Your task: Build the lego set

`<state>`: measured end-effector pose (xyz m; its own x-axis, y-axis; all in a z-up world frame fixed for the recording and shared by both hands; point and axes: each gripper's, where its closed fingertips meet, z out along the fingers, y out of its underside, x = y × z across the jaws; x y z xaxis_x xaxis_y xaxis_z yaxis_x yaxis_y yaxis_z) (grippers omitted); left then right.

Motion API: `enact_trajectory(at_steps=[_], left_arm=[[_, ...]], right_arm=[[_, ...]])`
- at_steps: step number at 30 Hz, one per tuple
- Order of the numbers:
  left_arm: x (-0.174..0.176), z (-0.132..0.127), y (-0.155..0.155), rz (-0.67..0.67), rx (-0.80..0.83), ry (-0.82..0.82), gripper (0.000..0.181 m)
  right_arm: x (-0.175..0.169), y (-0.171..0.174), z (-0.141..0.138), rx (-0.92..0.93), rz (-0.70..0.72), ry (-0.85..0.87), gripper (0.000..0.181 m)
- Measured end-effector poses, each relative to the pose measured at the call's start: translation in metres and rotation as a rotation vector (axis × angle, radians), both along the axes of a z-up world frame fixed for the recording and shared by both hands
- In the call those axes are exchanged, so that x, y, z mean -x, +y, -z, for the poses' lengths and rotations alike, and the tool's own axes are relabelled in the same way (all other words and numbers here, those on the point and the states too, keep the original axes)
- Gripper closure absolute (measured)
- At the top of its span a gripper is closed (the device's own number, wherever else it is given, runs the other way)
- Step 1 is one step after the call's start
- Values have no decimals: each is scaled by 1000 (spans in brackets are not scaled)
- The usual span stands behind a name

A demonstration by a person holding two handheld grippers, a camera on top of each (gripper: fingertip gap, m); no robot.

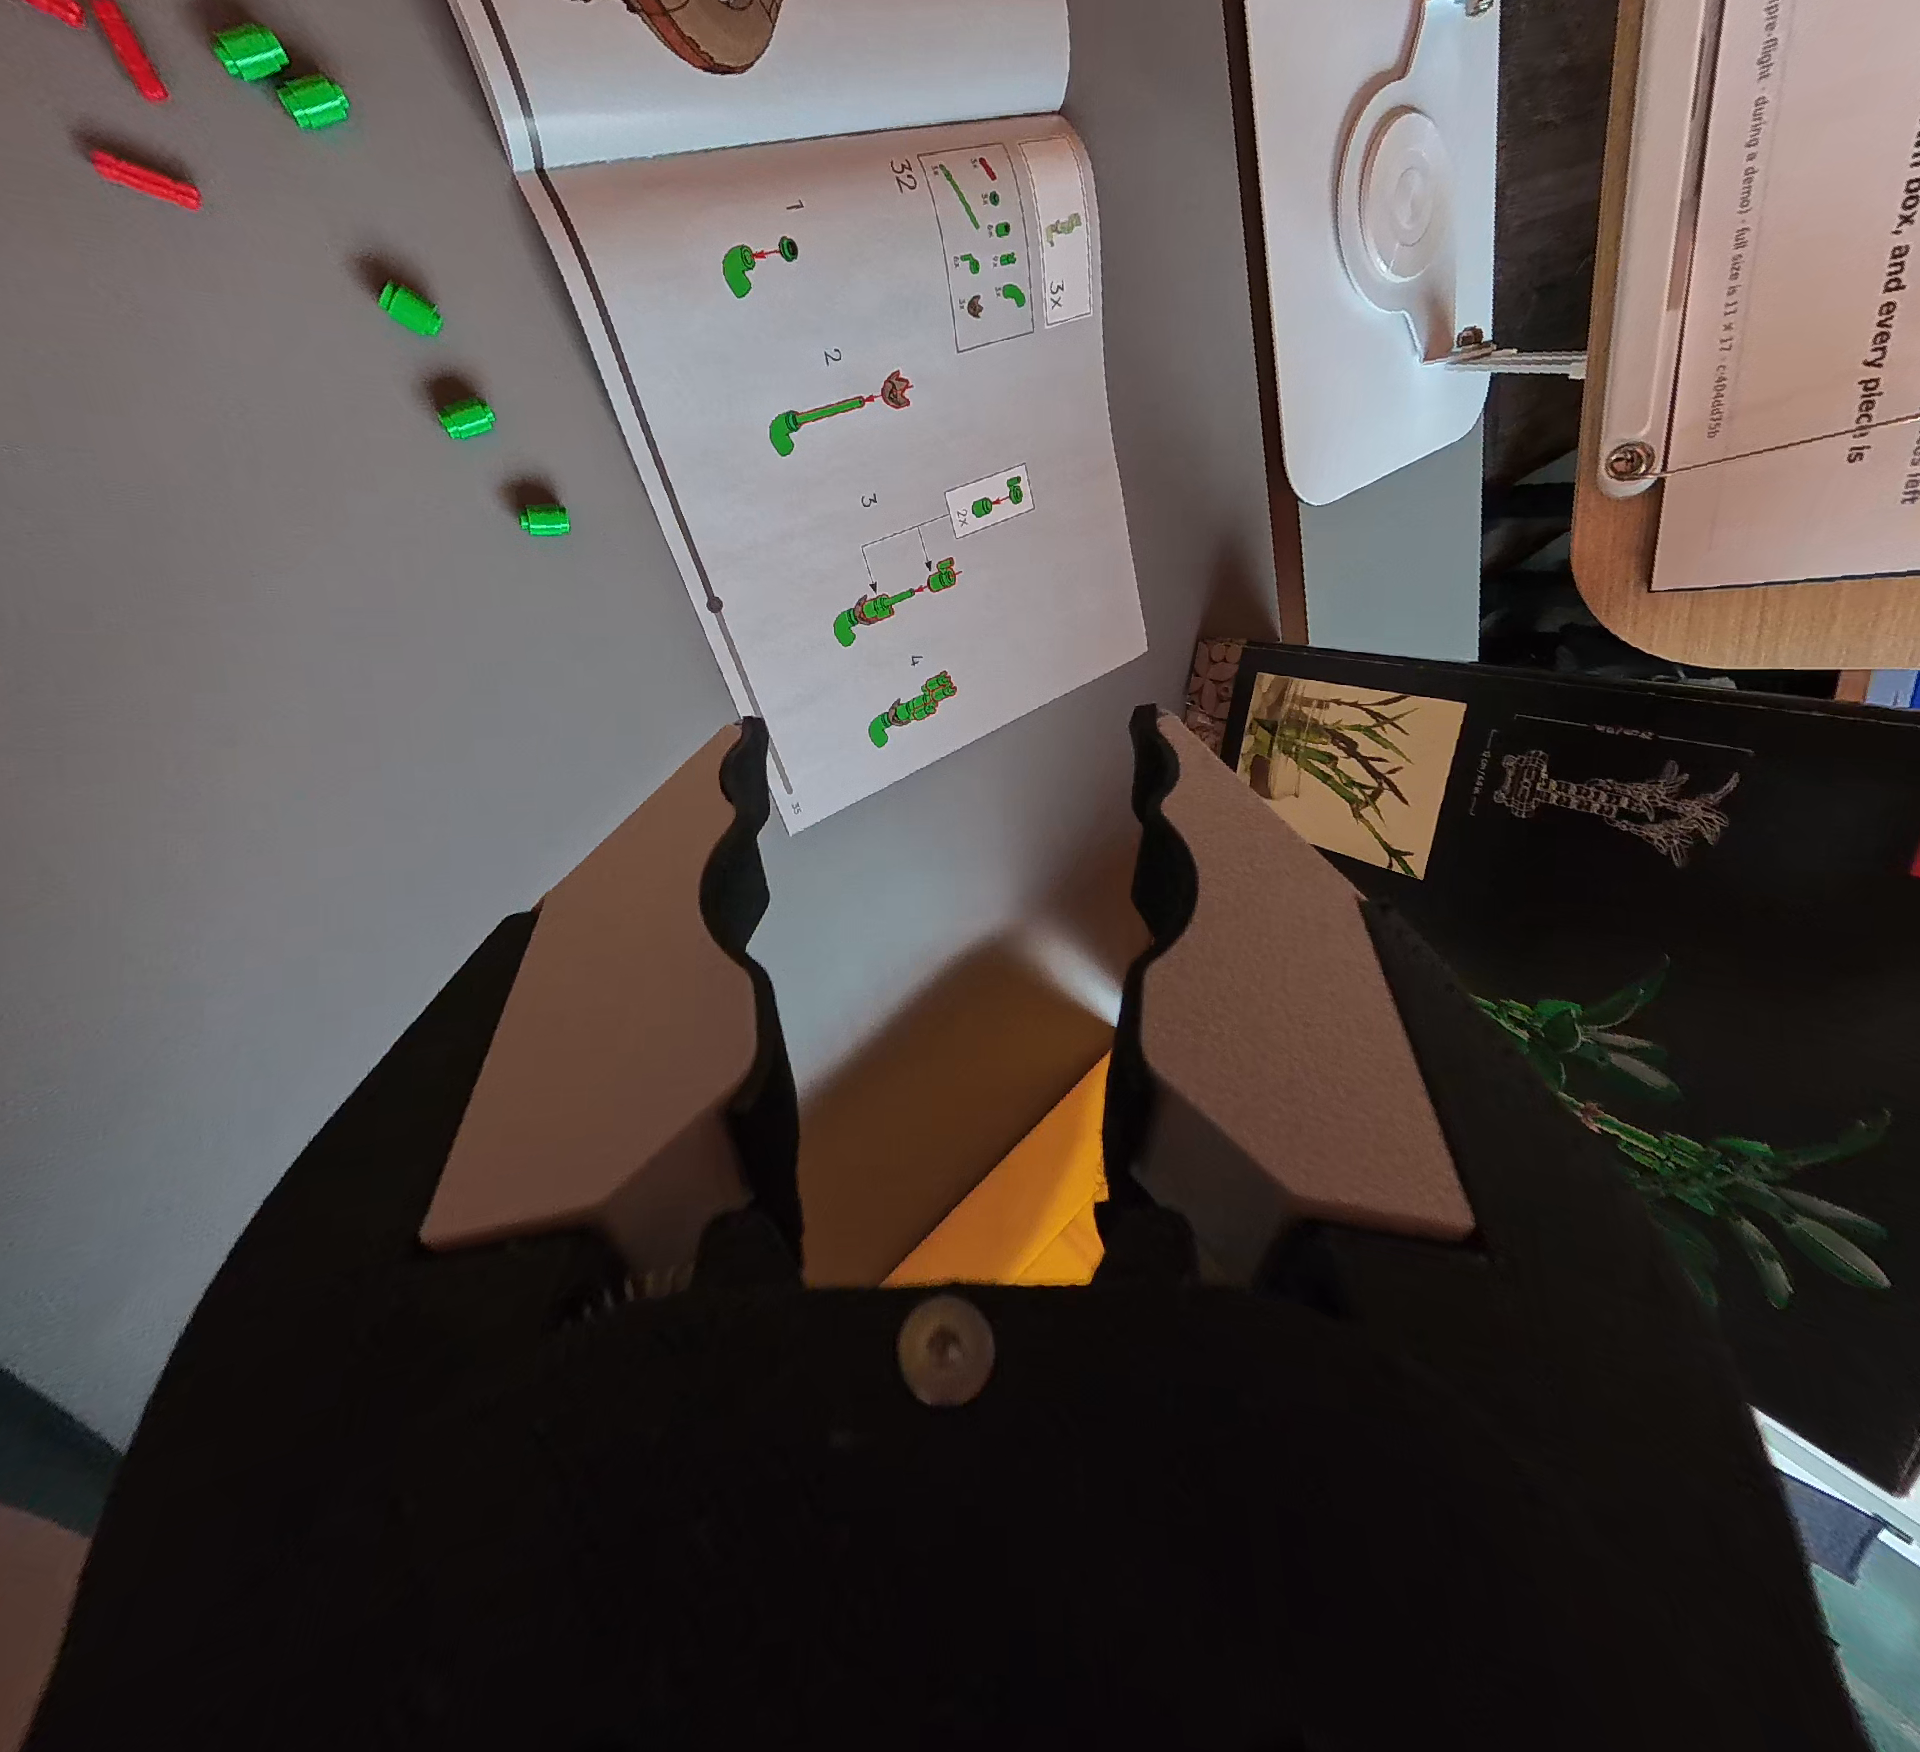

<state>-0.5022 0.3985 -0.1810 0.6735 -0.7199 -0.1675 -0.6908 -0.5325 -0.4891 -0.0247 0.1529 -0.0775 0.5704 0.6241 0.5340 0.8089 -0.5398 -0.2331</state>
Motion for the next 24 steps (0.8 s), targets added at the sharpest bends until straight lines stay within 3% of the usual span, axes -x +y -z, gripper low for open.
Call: enact_trajectory(at_steps=[5, 24], left_arm=[[2, 15, -6, 13, 53, 41, 162], [10, 18, -9, 5, 74, 82, 164]], right_arm=[[1, 0, 1, 3, -1, 0, 111], [-13, -3, -11, -43, 31, 36, 111]])
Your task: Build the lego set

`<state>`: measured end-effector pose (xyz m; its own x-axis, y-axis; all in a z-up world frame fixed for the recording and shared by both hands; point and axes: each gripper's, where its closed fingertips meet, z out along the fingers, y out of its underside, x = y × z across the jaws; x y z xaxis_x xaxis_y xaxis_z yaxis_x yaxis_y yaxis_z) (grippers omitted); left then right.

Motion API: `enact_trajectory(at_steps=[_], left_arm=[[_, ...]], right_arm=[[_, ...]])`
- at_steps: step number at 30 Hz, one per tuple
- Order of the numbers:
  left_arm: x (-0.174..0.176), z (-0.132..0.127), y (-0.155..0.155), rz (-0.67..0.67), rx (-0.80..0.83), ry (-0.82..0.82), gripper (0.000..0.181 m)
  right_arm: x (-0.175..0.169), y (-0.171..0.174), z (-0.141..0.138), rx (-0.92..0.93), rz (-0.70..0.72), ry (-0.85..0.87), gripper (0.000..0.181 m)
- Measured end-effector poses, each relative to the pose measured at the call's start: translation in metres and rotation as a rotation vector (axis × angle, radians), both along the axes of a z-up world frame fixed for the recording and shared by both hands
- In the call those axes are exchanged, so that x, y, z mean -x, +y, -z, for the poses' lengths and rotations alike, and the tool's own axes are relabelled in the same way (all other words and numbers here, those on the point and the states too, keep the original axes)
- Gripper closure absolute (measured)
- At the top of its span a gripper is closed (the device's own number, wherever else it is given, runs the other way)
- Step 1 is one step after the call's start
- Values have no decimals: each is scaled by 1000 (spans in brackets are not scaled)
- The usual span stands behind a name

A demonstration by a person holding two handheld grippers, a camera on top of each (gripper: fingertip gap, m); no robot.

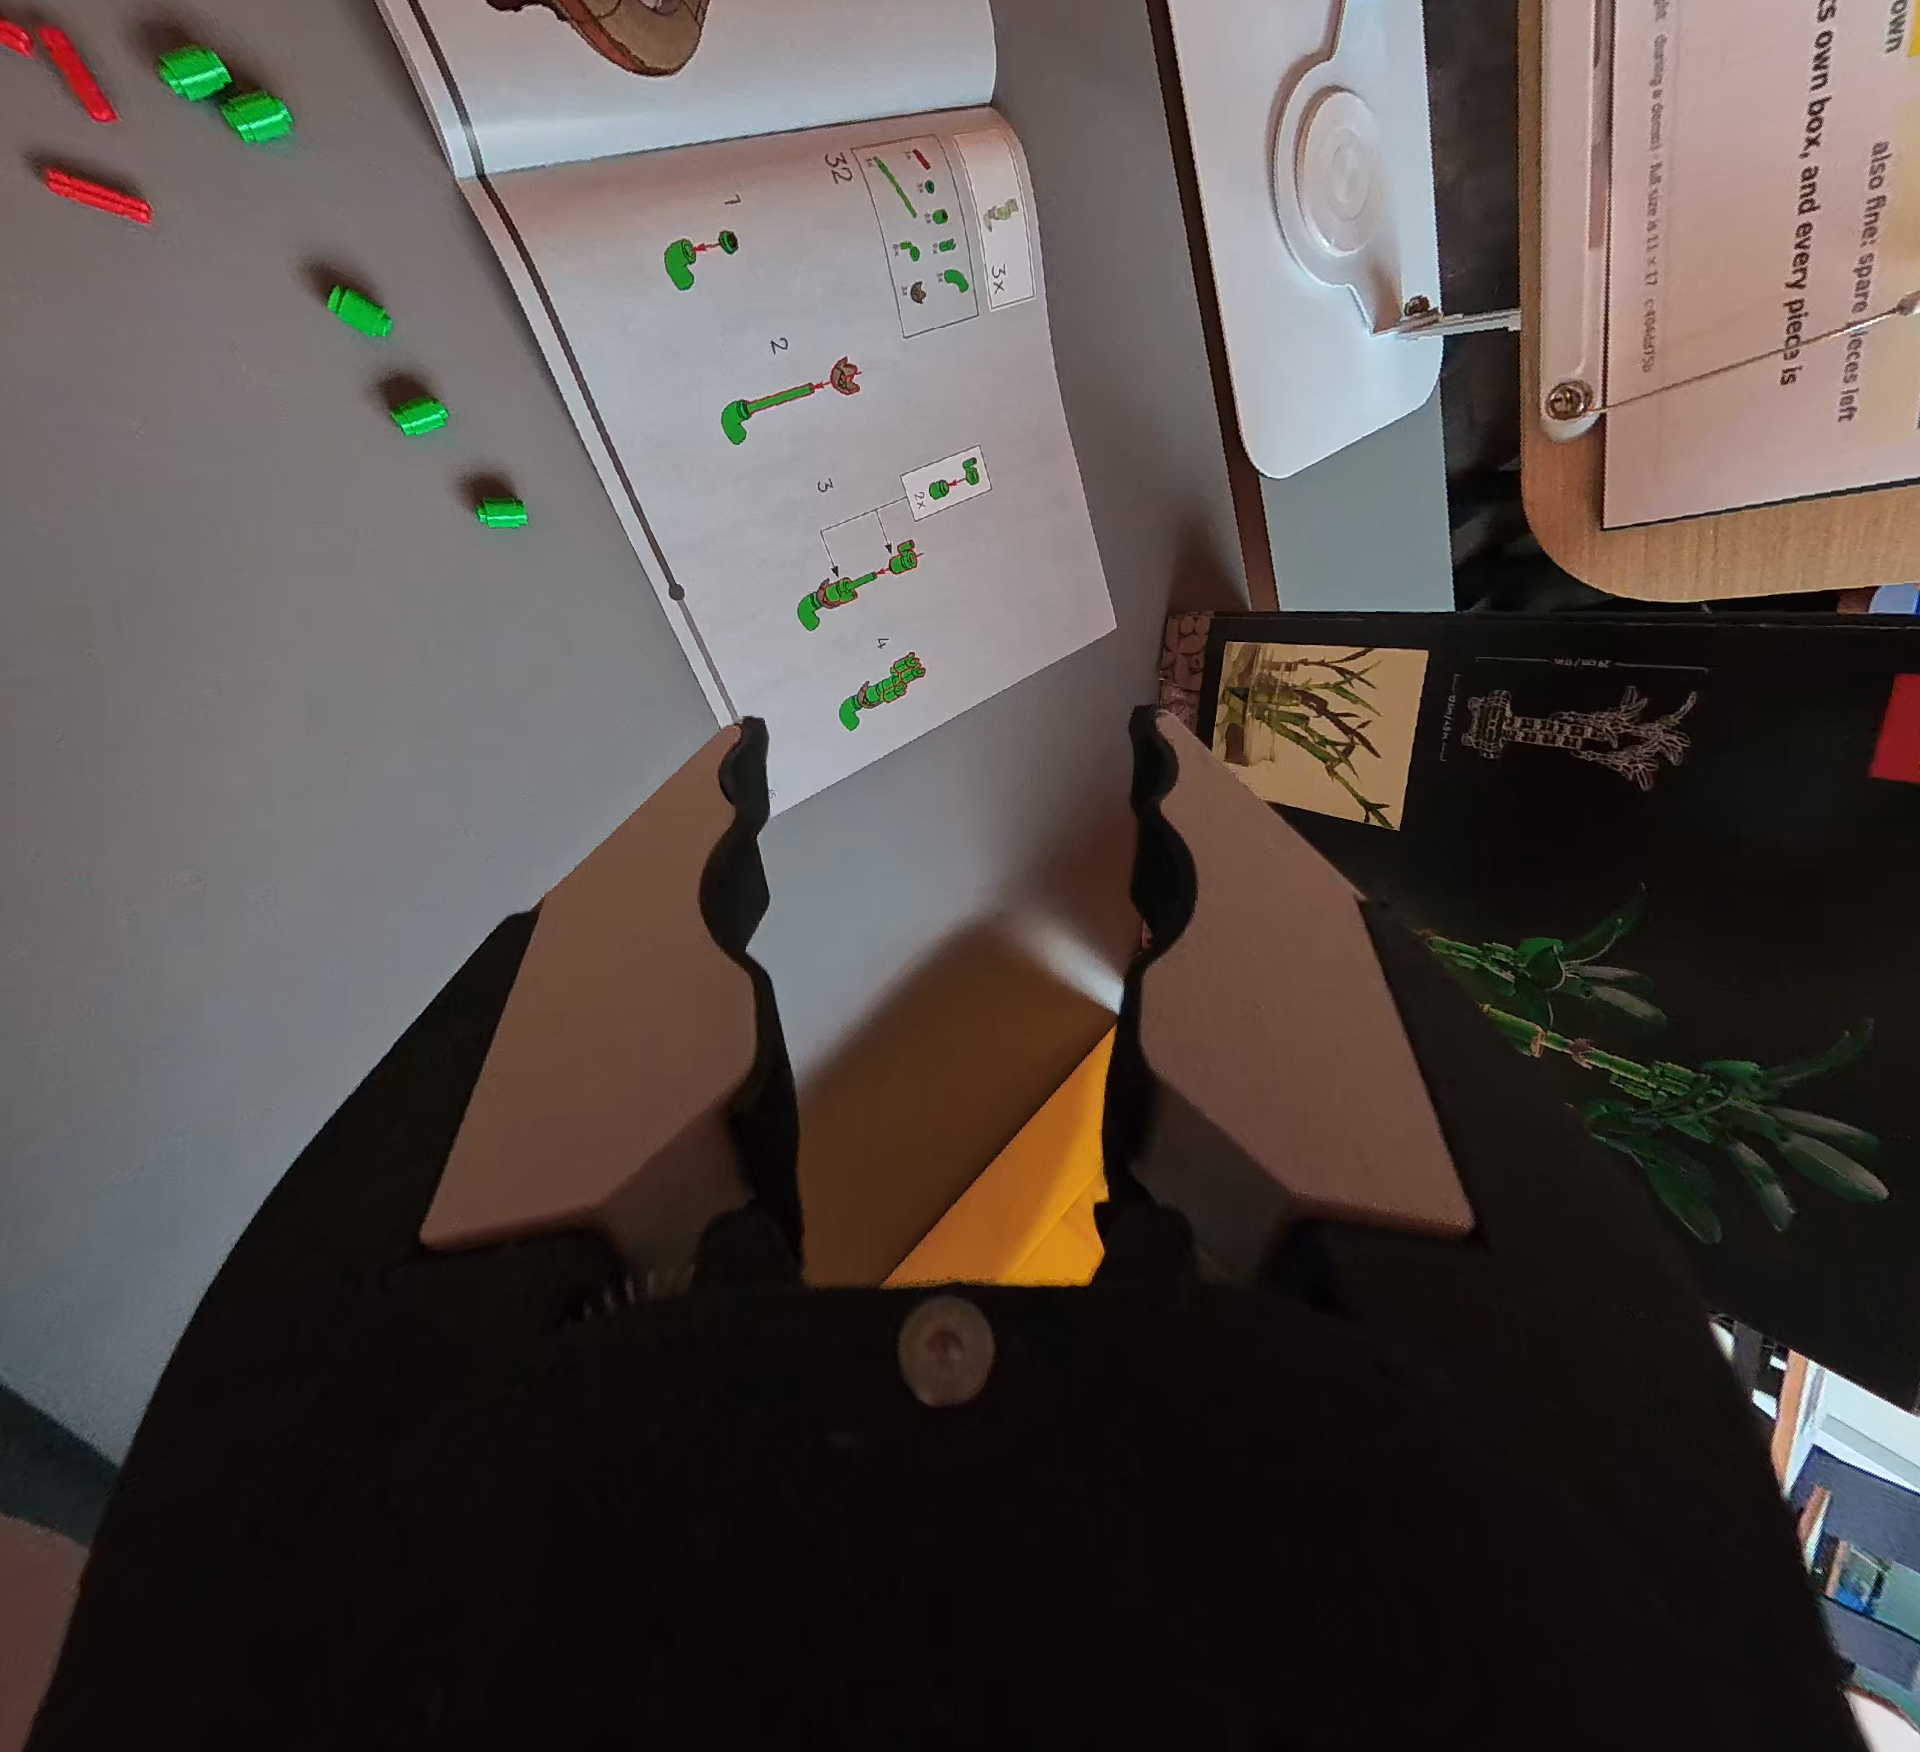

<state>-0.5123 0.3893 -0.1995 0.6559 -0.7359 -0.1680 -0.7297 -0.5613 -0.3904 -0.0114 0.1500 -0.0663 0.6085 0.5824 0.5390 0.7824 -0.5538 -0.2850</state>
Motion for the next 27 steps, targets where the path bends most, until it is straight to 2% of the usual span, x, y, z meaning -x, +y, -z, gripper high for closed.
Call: enact_trajectory(at_steps=[10, 15, 20, 25, 27], left_arm=[[1, 1, 0, -1, 4, 6, 160], [7, 0, 2, -26, -6, 11, 176], [10, -3, 3, -57, 0, -35, 181], [4, -9, 2, -59, 12, -101, 180], [-2, -9, 3, -36, 0, -101, 167]], right_arm=[[-4, 0, 0, 1, 10, -1, 111], [-1, 0, 3, 13, -1, -3, 111], [1, 2, 4, 16, -5, -3, 111], [1, 2, 6, 23, -4, -9, 111], [2, 2, 6, 23, -5, -9, 111]])
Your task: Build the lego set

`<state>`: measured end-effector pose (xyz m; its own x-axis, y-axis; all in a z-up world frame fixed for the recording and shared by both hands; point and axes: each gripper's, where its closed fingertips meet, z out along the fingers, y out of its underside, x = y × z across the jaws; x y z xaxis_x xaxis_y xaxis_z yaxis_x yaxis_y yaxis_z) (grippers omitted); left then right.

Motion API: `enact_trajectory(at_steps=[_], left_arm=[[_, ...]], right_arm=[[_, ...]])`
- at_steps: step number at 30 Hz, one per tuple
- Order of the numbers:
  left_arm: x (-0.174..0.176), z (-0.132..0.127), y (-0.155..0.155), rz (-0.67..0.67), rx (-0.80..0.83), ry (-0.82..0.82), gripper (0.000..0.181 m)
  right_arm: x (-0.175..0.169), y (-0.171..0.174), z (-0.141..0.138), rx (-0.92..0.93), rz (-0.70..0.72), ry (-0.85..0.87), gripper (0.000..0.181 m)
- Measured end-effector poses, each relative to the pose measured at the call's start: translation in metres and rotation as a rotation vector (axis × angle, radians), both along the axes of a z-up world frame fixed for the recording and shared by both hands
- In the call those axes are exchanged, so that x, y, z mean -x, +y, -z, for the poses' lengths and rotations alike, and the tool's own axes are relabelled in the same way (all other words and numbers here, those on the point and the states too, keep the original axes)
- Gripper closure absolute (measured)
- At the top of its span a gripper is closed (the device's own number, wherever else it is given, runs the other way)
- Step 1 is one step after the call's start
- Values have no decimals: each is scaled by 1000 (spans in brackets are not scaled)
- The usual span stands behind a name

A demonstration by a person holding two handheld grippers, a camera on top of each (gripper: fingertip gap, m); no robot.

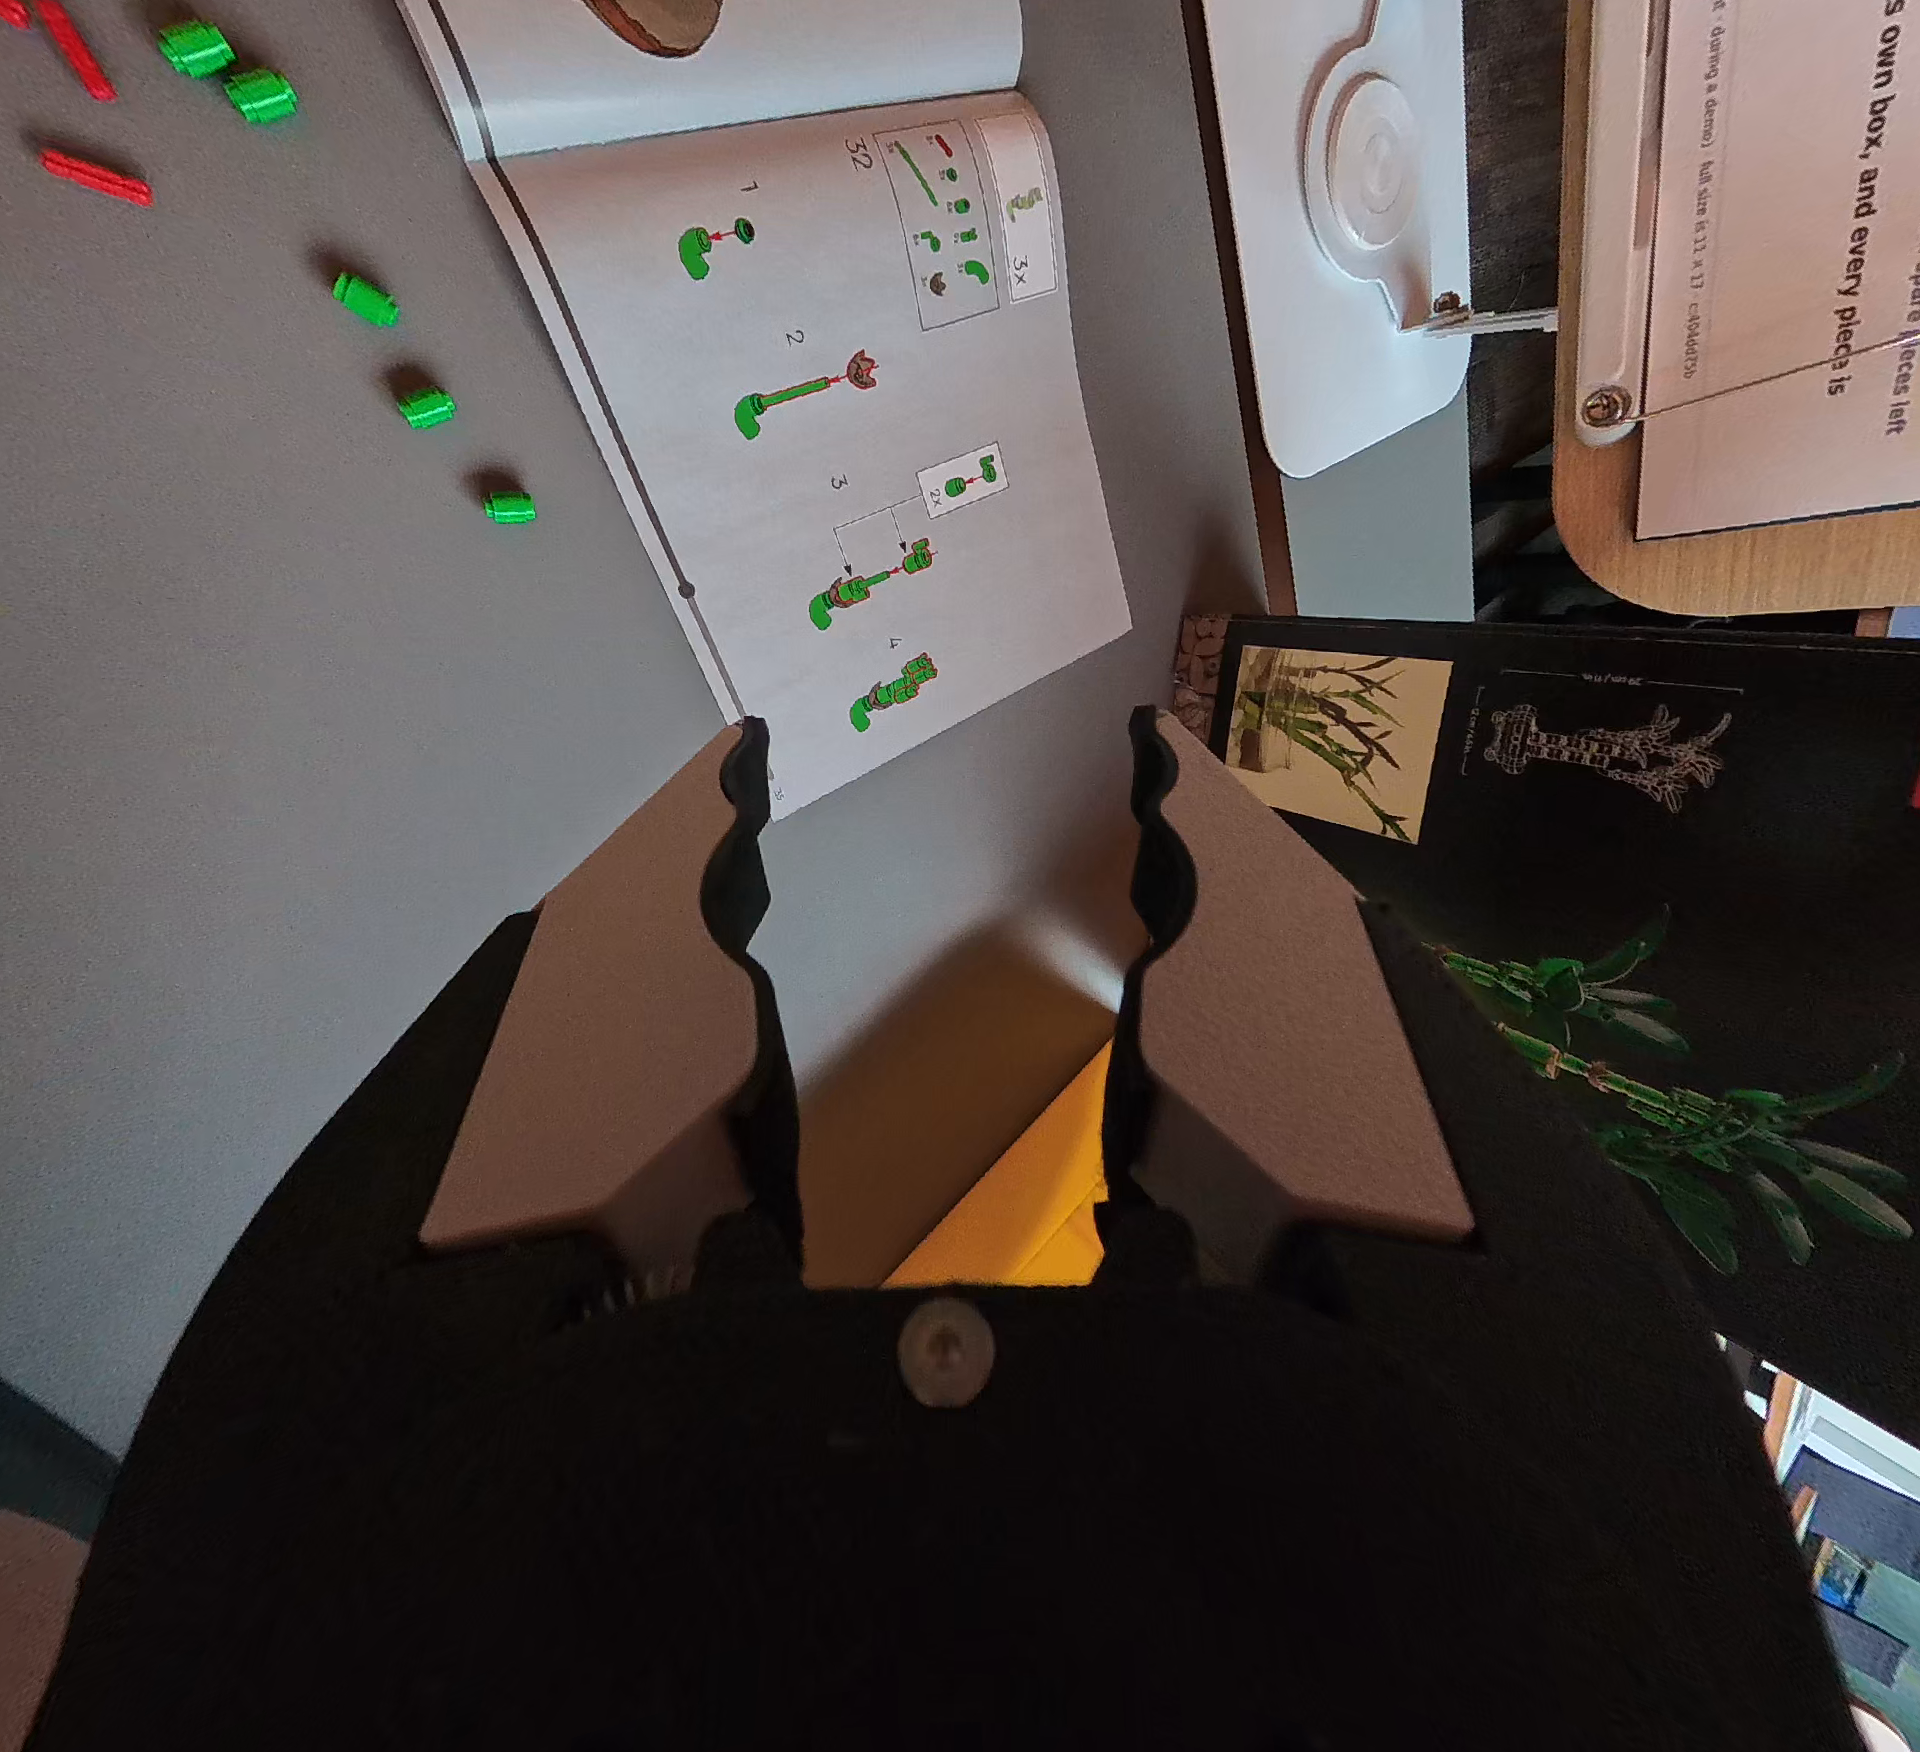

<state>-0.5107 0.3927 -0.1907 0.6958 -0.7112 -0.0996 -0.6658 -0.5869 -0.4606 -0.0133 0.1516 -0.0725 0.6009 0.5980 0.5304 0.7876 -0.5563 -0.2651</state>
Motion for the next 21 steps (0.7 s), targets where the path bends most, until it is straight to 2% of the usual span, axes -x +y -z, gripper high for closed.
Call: enact_trajectory(at_steps=[3, 10, 21], left_arm=[[-2, 2, 3, 6, -14, 32, 161], [-8, -3, 1, 31, -28, 3, 168], [-4, 11, 0, 13, 20, 28, 168]], right_arm=[[1, 0, 1, 4, -3, -4, 111], [0, 0, 0, 3, -1, -1, 111], [0, 0, 1, 6, -3, -3, 111]])
